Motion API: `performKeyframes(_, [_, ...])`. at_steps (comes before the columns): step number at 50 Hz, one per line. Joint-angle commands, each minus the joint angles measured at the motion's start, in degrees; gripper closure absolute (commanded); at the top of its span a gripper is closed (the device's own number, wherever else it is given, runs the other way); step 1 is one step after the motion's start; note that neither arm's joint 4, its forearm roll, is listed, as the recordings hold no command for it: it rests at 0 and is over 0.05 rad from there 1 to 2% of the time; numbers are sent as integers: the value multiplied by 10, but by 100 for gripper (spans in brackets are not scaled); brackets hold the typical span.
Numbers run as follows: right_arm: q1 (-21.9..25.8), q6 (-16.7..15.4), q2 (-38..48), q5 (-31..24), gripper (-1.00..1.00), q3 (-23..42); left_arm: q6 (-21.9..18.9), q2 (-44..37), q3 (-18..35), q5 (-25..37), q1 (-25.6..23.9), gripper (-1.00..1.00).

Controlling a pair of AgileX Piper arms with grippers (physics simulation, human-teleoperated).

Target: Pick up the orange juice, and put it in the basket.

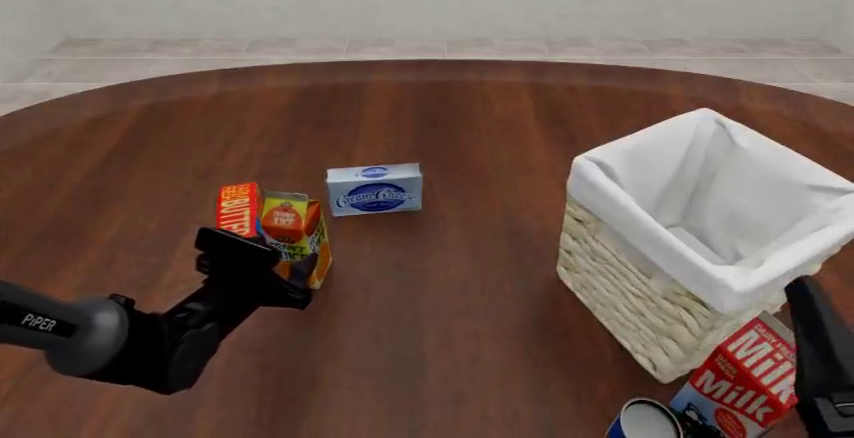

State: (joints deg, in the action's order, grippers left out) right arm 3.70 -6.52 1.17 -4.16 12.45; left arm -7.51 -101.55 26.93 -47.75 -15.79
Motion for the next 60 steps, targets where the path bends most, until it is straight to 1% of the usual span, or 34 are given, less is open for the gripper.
performKeyframes(1, [-12, 7, -12, -176, -100, 187, -1, -21, 16, 2, 2, -100])
performKeyframes(2, [-11, 7, -12, -177, -100, 187, 0, -24, 18, 1, 1, -100])
performKeyframes(3, [9, -8, -12, -97, -100, 103, 2, -21, 16, -1, 0, -100])
performKeyframes(5, [10, -8, -12, -83, -100, 89, 3, -30, 17, -7, 1, -100])
performKeyframes(14, [10, -7, -12, -96, -100, 102, 3, -57, 14, -28, 7, -100])
performKeyframes(22, [13, -9, -12, -79, -100, 86, -1, -67, 20, -32, 12, -100])
performKeyframes(32, [13, -9, -12, -79, -100, 87, -2, -55, 7, -38, 13, -100])
performKeyframes(33, [14, -10, -12, -81, -100, 89, -2, -54, 5, -40, 13, 100])
performKeyframes(36, [14, -10, -12, -86, -100, 95, -3, -51, 2, -41, 14, 100])
performKeyframes(41, [11, -9, -12, -80, -100, 91, -5, -51, 2, -43, 18, 100])
performKeyframes(46, [11, -9, -12, -81, -100, 91, -2, -34, -2, -37, 18, 100])
performKeyframes(47, [12, -9, -12, -81, -100, 91, -7, -27, -9, -45, 20, 100])
performKeyframes(48, [19, -17, -12, -69, -100, 79, -28, -17, -23, -65, 21, 100])
performKeyframes(51, [19, -17, -12, -63, -100, 73, -13, -1, -26, -49, 17, 100])
performKeyframes(53, [19, -17, -12, -63, -100, 73, -13, 18, -33, -43, 13, 100])
performKeyframes(57, [20, -17, -12, -63, -100, 74, -4, 80, -45, -9, -7, 100])
performKeyframes(58, [20, -17, -12, -63, -100, 74, -4, 81, -45, -8, -7, 100])
performKeyframes(60, [22, -17, -12, -63, -100, 77, 2, 125, -49, 20, -19, 100])
